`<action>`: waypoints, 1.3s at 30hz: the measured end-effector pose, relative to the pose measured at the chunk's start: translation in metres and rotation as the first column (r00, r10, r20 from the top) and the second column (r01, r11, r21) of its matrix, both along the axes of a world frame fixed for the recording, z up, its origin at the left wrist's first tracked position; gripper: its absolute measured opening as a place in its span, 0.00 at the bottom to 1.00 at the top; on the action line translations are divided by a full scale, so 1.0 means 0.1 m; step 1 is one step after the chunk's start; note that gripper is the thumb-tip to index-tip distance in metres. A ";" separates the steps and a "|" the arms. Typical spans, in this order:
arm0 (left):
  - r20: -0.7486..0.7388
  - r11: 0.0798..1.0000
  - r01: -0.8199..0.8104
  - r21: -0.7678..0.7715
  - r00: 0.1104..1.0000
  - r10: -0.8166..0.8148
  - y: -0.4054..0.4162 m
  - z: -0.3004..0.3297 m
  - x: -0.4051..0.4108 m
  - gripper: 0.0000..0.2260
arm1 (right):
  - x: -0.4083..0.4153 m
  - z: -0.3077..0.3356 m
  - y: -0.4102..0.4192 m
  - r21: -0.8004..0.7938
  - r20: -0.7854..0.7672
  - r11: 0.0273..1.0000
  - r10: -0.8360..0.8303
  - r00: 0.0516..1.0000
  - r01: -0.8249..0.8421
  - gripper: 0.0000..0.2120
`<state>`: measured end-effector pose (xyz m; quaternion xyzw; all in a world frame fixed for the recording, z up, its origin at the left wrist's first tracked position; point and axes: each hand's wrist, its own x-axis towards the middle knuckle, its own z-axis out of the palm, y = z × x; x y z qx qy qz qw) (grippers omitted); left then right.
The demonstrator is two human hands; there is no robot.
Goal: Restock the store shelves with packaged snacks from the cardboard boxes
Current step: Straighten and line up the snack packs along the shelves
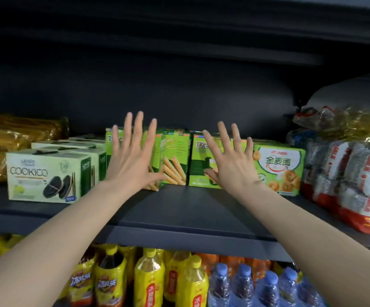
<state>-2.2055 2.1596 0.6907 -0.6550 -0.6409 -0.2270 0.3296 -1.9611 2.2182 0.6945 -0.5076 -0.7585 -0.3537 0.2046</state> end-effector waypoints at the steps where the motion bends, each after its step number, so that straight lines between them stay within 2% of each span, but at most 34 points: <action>1: 0.008 0.999 -0.007 -0.040 1.000 0.007 0.03 -0.03 -0.07 0.65 | -0.05 -0.02 0.04 -0.028 0.004 0.999 -0.020 1.000 0.020 0.52; 4: 0.008 0.994 0.004 -0.108 1.000 -0.003 0.19 -0.18 -0.18 0.66 | -0.11 -0.07 0.20 -0.077 0.003 0.995 -0.069 0.998 0.069 0.56; 11: -0.008 0.999 -0.001 -0.050 1.000 0.001 0.42 -0.28 -0.18 0.66 | -0.16 -0.17 0.54 -0.059 0.030 0.990 -0.124 0.992 0.126 0.64; 15: -0.046 0.999 -0.032 -0.038 0.999 0.030 0.39 -0.26 -0.17 0.66 | -0.15 -0.19 0.54 -0.064 0.028 0.990 -0.121 0.992 0.122 0.66; 18: -0.029 0.999 -0.034 -0.009 0.999 0.034 0.31 -0.17 -0.22 0.65 | -0.20 -0.13 0.43 -0.027 0.042 0.994 -0.102 0.994 0.103 0.62; 20: 0.049 0.996 -0.084 -0.022 0.995 0.085 0.27 -0.04 -0.27 0.64 | -0.27 -0.06 0.32 0.026 0.052 1.000 -0.020 0.998 0.018 0.53; 23: 0.161 0.988 -0.127 -0.089 0.977 0.140 0.27 0.16 -0.32 0.61 | -0.46 0.03 0.23 0.082 -0.005 0.991 0.103 0.995 -0.102 0.41; 26: 0.196 0.983 -0.091 -0.157 0.973 0.122 0.29 0.24 -0.31 0.57 | -0.59 0.08 0.23 0.058 -0.084 0.982 0.186 0.979 -0.182 0.35; 29: 0.162 0.995 -0.007 -0.104 0.986 0.024 0.28 0.16 -0.20 0.51 | -0.57 0.13 0.25 -0.004 -0.185 0.955 0.292 0.938 -0.298 0.40; 32: 0.164 0.995 0.045 -0.086 0.986 -0.030 0.29 0.05 -0.06 0.46 | -0.50 0.19 0.22 -0.099 -0.245 0.931 0.318 0.916 -0.350 0.43; 36: 0.192 0.994 0.026 -0.107 0.981 -0.005 0.33 0.10 -0.12 0.53 | -0.45 0.27 0.17 -0.178 -0.281 0.897 0.347 0.895 -0.404 0.43; 39: 0.387 0.976 0.127 -0.178 0.921 -0.049 0.34 0.20 -0.23 0.59 | -0.53 0.32 0.18 -0.237 -0.230 0.879 0.363 0.903 -0.414 0.42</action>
